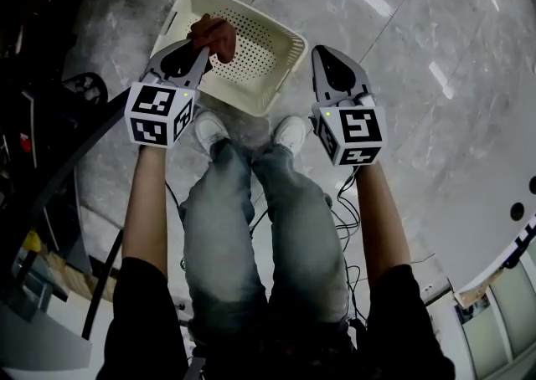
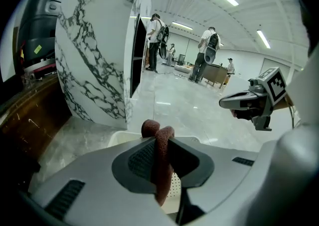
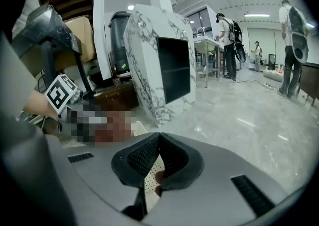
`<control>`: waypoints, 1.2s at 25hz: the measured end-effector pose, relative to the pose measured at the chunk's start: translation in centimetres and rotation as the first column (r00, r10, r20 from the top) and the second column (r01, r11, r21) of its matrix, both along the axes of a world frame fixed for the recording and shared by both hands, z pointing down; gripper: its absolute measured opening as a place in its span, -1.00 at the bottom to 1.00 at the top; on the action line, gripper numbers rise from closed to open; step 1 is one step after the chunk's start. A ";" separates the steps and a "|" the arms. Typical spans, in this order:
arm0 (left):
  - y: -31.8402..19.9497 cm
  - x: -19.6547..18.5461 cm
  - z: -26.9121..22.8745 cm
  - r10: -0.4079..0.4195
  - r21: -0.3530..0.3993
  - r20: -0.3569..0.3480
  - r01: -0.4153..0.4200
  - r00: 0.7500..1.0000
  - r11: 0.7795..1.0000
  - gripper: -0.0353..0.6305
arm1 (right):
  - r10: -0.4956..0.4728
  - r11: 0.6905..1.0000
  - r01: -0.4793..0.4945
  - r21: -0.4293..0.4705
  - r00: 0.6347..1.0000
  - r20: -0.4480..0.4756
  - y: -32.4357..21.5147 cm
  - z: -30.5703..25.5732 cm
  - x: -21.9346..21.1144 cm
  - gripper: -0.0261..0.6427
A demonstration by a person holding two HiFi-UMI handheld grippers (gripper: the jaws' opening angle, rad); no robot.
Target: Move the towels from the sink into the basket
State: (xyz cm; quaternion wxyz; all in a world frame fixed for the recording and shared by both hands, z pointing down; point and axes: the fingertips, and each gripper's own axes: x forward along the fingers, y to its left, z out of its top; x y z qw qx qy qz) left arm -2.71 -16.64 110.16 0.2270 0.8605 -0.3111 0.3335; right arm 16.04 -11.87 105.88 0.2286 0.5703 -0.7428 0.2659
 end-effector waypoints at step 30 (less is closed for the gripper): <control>1.4 -1.6 -12.2 -0.147 -0.017 -0.060 0.147 0.987 0.989 -0.76 | 0.040 0.999 -0.041 0.014 0.997 0.067 -1.2 -13.9 -0.7 -0.88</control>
